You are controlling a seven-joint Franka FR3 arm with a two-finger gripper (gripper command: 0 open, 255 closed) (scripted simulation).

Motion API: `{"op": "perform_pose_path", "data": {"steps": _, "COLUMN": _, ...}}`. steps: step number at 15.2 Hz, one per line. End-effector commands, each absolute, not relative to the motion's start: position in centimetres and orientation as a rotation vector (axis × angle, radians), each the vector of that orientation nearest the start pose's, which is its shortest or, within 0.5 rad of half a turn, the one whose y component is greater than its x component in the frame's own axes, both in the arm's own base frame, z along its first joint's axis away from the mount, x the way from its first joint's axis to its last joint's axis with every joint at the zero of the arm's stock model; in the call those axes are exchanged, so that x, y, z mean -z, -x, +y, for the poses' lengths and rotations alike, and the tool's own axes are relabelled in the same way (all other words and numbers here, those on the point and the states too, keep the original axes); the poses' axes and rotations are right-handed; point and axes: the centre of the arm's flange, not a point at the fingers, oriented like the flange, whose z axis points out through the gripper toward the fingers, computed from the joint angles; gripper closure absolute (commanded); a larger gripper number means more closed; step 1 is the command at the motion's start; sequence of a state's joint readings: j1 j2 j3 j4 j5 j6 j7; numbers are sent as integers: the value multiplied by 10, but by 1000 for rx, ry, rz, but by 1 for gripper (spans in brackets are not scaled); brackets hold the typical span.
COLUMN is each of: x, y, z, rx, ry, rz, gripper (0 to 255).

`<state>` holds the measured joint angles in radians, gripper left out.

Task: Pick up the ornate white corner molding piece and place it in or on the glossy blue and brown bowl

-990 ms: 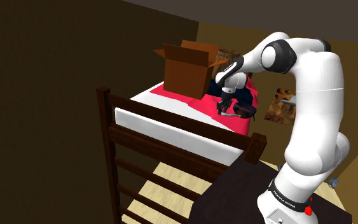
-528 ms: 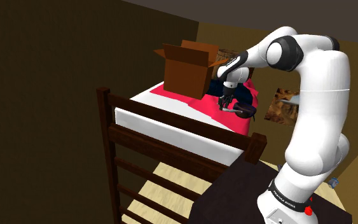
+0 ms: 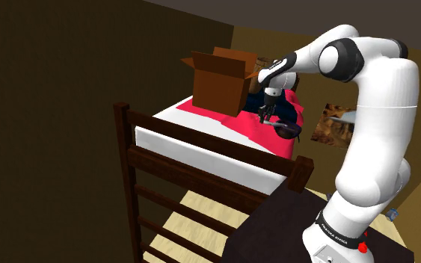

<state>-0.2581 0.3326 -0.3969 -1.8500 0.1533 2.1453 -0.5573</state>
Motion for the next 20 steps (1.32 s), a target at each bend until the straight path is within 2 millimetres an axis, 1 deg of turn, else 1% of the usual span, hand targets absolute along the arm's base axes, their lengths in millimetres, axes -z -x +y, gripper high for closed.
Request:
{"op": "perform_pose_path", "data": {"steps": 1, "x": -367, "y": -510, "z": -363, "rx": -9, "ry": 3125, "rz": 255, "gripper": 255}}
{"op": "perform_pose_path", "data": {"steps": 2, "x": -370, "y": -510, "z": -363, "rx": -9, "ry": 3125, "rz": 255, "gripper": 255}}
{"op": "perform_pose_path", "data": {"steps": 19, "x": -378, "y": -441, "z": -577, "rx": -9, "ry": 3125, "rz": 255, "gripper": 255}}
{"op": "perform_pose_path", "data": {"steps": 20, "x": -373, "y": -441, "z": -577, "rx": -9, "ry": 3125, "rz": 255, "gripper": 255}}
